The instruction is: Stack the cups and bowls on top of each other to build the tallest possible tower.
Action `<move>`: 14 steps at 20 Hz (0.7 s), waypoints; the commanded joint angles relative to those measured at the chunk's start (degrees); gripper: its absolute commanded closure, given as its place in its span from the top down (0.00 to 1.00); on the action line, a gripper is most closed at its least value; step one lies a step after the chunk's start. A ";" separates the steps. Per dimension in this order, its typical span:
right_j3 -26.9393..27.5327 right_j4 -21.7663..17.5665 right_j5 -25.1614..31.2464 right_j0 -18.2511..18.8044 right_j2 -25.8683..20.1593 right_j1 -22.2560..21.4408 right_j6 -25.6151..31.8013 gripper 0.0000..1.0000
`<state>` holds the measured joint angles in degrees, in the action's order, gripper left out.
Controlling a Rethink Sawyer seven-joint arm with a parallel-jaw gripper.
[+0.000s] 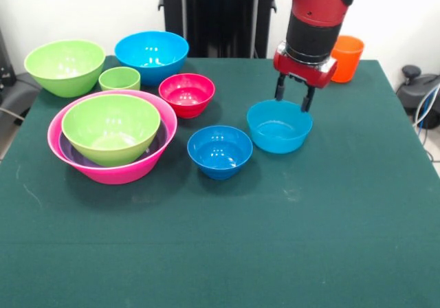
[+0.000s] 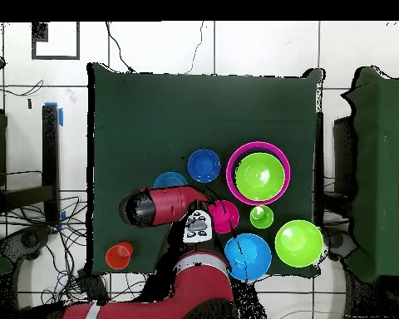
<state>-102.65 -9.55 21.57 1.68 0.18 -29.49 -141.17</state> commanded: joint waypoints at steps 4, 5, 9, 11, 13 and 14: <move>0.83 0.69 -5.91 -2.08 -3.65 4.75 -5.09 1.00; 0.93 0.67 -6.07 -2.04 -3.66 4.95 -4.97 1.00; 1.45 0.37 -6.99 -1.88 -3.53 5.95 -4.55 1.00; 1.86 0.07 -7.54 -1.76 -3.43 6.51 -4.15 1.00; 2.12 -0.07 -7.77 -1.69 -3.34 6.83 -3.89 1.00; 1.68 -0.15 -7.67 -1.70 -3.44 6.36 -3.73 1.00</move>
<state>-102.63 -9.52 18.48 0.10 0.21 -26.73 -141.17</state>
